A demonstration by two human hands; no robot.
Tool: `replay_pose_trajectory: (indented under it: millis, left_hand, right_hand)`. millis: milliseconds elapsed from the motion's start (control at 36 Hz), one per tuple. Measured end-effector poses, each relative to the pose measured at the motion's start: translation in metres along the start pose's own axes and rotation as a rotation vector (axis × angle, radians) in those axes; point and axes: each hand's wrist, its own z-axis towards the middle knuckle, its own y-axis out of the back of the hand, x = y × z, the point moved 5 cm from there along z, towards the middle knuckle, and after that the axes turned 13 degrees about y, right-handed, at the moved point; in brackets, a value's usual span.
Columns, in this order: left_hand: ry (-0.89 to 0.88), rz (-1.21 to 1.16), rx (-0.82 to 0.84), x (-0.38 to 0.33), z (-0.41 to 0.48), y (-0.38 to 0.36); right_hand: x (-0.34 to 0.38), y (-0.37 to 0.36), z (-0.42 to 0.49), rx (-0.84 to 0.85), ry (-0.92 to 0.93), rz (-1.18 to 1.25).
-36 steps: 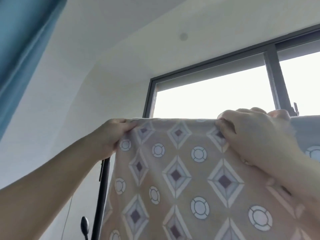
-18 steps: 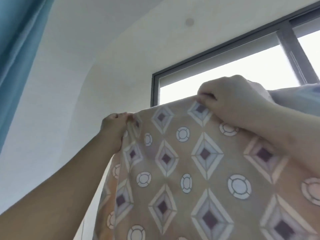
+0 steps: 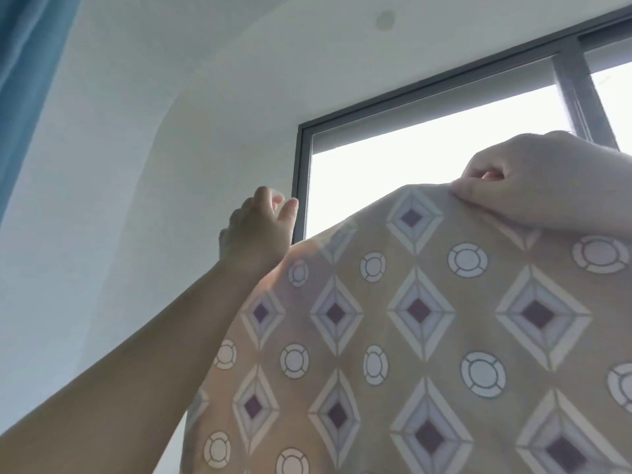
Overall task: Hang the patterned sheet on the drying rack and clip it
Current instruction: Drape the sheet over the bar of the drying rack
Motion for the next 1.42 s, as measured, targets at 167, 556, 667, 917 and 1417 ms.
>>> replay_pose_trajectory:
  millis: [167, 556, 667, 917, 1417]
  left_hand:
    - [-0.119, -0.080, 0.617, -0.030, -0.031, -0.023]
    - [-0.002, 0.112, -0.067, -0.002, -0.005, 0.033]
    - [0.023, 0.176, 0.061, -0.011, -0.014, 0.019]
    - [-0.175, -0.079, 0.403, -0.036, -0.039, -0.013]
    - [-0.009, 0.160, -0.083, -0.018, -0.040, 0.009]
  right_hand:
    - [-0.002, -0.002, -0.011, -0.012, -0.002, -0.096]
    - [-0.002, 0.001, -0.010, -0.148, 0.027, -0.117]
    - [0.007, -0.005, -0.004, -0.178, 0.056, -0.086]
    - [0.003, -0.002, -0.009, -0.213, 0.073, -0.119]
    - [0.002, 0.008, -0.018, -0.290, 0.184, -0.216]
